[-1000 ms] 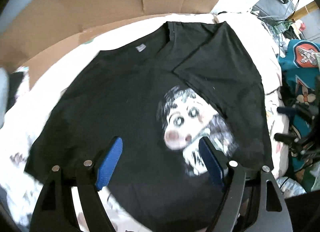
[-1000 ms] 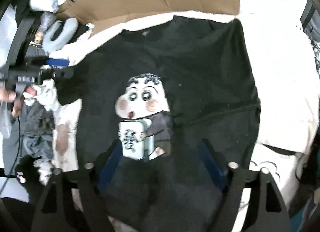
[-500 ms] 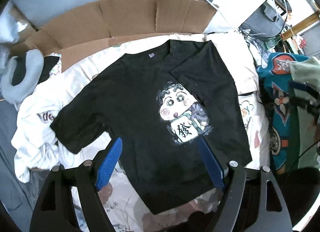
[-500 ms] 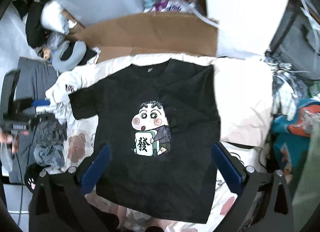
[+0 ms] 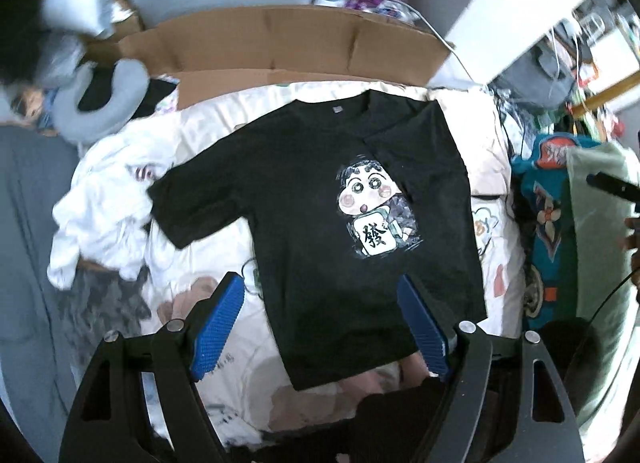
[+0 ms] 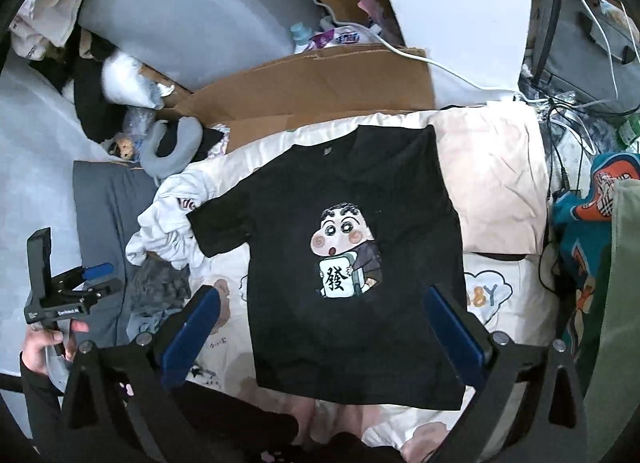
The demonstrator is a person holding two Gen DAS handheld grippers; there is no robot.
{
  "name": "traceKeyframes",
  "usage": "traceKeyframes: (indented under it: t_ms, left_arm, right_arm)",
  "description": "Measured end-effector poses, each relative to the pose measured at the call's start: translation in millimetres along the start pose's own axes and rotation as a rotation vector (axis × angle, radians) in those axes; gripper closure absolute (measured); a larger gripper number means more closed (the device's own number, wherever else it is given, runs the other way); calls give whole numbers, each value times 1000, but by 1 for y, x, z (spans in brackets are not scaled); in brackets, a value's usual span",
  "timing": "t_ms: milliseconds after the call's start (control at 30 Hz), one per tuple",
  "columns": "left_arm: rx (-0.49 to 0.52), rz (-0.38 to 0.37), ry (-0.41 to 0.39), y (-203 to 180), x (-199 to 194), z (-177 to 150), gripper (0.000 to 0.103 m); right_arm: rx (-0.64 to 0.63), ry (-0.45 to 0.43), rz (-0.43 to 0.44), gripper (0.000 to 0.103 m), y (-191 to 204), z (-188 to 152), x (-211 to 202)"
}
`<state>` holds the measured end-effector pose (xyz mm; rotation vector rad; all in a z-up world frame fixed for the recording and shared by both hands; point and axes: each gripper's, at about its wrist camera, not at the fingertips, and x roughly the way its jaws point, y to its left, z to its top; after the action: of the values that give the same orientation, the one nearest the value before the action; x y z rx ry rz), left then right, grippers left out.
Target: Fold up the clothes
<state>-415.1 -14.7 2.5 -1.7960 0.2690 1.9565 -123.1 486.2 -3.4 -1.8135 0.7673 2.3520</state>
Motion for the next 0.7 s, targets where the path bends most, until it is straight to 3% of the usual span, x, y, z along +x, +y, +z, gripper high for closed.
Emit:
traceKeyframes:
  t_ms: [233, 433, 700]
  left_arm:
    - [-124, 54, 4, 32, -39, -17, 23]
    - [-206, 94, 13, 40, -68, -24, 23]
    - [-267, 186, 21, 44, -66, -26, 23]
  right_arm:
    - [-105, 28, 24, 1, 23, 3, 5]
    - [-107, 42, 58, 1, 25, 7, 20]
    - [-90, 0, 27, 1, 9, 16, 26]
